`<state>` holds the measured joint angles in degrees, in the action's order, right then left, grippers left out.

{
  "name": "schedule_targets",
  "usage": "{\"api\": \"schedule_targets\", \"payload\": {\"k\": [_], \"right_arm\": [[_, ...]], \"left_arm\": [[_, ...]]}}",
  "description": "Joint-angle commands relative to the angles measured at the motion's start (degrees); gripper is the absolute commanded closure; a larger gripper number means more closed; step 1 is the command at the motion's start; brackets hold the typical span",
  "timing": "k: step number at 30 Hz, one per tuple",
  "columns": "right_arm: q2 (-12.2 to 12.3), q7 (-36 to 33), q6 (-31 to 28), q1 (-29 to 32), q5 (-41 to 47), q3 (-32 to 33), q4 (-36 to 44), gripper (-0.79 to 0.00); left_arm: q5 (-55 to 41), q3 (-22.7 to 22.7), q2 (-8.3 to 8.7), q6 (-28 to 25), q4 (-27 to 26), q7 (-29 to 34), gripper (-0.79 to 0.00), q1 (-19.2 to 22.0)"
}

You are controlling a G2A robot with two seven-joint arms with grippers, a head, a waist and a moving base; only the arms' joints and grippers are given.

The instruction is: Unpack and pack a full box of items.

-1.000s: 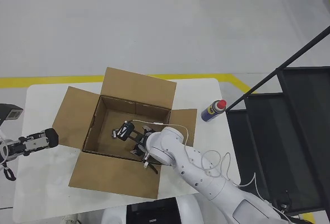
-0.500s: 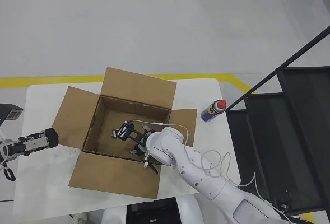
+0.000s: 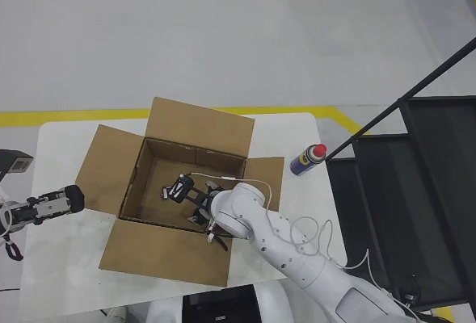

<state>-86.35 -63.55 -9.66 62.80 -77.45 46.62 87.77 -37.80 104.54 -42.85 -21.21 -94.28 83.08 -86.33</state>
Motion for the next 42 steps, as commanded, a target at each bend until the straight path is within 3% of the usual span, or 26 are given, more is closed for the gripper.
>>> {"api": "schedule_targets", "payload": {"k": [1, 10, 27, 29, 30, 33, 35, 42], "right_arm": [[0.0, 0.29, -0.13, 0.13, 0.08, -0.06, -0.09, -0.785], [-0.1, -0.74, -1.23, 0.36, 1.8, -0.85, -1.58, -0.785], [-1.66, -1.02, 2.62, -4.94, 3.1, -2.37, -9.51, -0.77], [-1.86, -1.41, 2.58, -5.48, 3.57, -2.62, -10.4, -0.385], [-1.96, -1.57, 2.6, -5.7, 3.91, -2.71, -10.79, -0.268], [-2.24, -2.18, 3.03, -6.36, 4.35, -3.03, -11.94, -0.049], [-2.38, -2.41, 3.23, -6.67, 4.6, -3.16, -12.5, 0.0], [-2.57, -3.41, 4.28, -7.2, 3.79, -3.29, -12.23, 0.0]], "left_arm": [[0.0, 0.0, 0.0, 0.0, 0.0, 0.0, -0.785, 0.0], [0.0, 0.0, 0.0, 0.0, 0.0, 0.0, -0.785, 0.0], [0.0, 0.0, 0.0, 0.0, 0.0, 0.0, -0.785, 0.0], [0.0, 0.0, 0.0, 0.0, 0.0, 0.0, -0.785, 0.0], [0.0, 0.0, 0.0, 0.0, 0.0, 0.0, -0.785, 0.0], [0.0, 0.0, 0.0, 0.0, 0.0, 0.0, -0.785, 0.0], [0.0, 0.0, 0.0, 0.0, 0.0, 0.0, -0.785, 0.0], [0.0, 0.0, 0.0, 0.0, 0.0, 0.0, -0.785, 0.0]]}}
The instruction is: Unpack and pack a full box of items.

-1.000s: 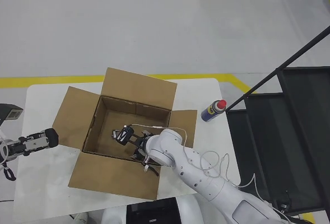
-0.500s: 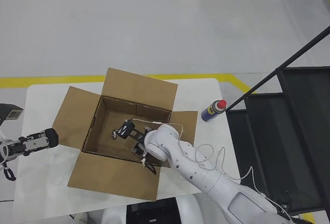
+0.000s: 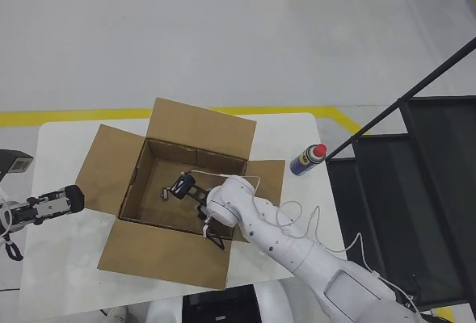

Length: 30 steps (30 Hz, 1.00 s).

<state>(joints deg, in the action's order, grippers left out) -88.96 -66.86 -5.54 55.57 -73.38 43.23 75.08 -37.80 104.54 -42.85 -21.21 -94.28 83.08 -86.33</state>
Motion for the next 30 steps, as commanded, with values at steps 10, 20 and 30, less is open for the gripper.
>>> {"api": "schedule_targets", "payload": {"k": [10, 20, 30], "right_arm": [[2.75, -2.24, -1.74, 7.47, -5.5, 5.86, 19.42, 0.0], [6.25, 4.65, -7.58, 22.68, -6.85, 15.81, 41.66, 0.0], [9.38, 13.25, -14.78, 42.42, -1.63, 30.61, 58.78, 0.0]], "left_arm": [[0.0, 0.0, 0.0, 0.0, 0.0, 0.0, -0.785, 0.0], [0.0, 0.0, 0.0, 0.0, 0.0, 0.0, -0.785, 0.0], [0.0, 0.0, 0.0, 0.0, 0.0, 0.0, -0.785, 0.0]]}}
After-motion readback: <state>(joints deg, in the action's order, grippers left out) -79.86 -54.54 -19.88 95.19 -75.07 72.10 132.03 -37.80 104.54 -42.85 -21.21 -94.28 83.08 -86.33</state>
